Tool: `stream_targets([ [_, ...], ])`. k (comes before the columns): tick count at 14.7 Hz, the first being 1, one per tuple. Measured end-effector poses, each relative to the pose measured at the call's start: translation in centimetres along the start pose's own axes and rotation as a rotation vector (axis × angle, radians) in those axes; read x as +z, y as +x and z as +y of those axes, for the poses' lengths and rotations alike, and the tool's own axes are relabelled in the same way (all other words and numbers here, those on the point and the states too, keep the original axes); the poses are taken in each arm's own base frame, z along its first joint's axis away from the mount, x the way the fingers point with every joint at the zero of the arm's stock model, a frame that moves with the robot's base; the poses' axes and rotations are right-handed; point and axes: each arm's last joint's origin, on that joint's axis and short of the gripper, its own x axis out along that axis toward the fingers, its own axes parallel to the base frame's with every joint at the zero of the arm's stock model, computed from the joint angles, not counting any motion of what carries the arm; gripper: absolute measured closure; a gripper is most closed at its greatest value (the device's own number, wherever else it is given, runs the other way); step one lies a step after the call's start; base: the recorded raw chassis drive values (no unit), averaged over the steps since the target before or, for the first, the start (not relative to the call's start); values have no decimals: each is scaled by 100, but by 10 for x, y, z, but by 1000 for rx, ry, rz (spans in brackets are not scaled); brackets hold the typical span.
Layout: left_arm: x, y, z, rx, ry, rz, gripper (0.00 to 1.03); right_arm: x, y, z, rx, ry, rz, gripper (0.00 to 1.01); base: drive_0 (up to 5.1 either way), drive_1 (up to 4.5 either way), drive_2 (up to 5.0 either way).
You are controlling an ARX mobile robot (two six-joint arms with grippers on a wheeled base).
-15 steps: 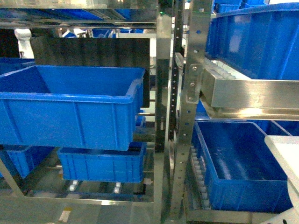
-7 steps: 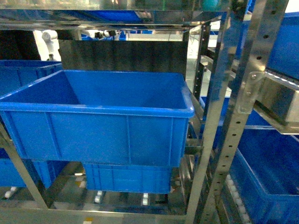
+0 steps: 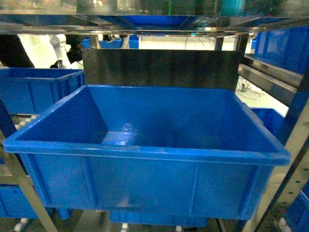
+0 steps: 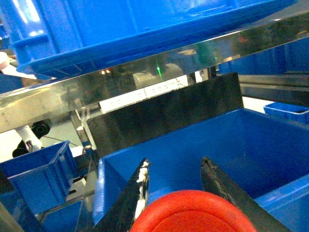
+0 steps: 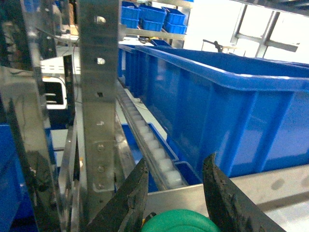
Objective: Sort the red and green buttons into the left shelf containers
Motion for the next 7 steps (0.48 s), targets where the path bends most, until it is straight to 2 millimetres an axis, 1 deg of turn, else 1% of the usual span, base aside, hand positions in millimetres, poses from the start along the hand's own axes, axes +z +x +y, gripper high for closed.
stream_targets([
  [7,0,0,0,3,0,1,75,1,0,0,1,-1,-6,70,-360,482,-112],
])
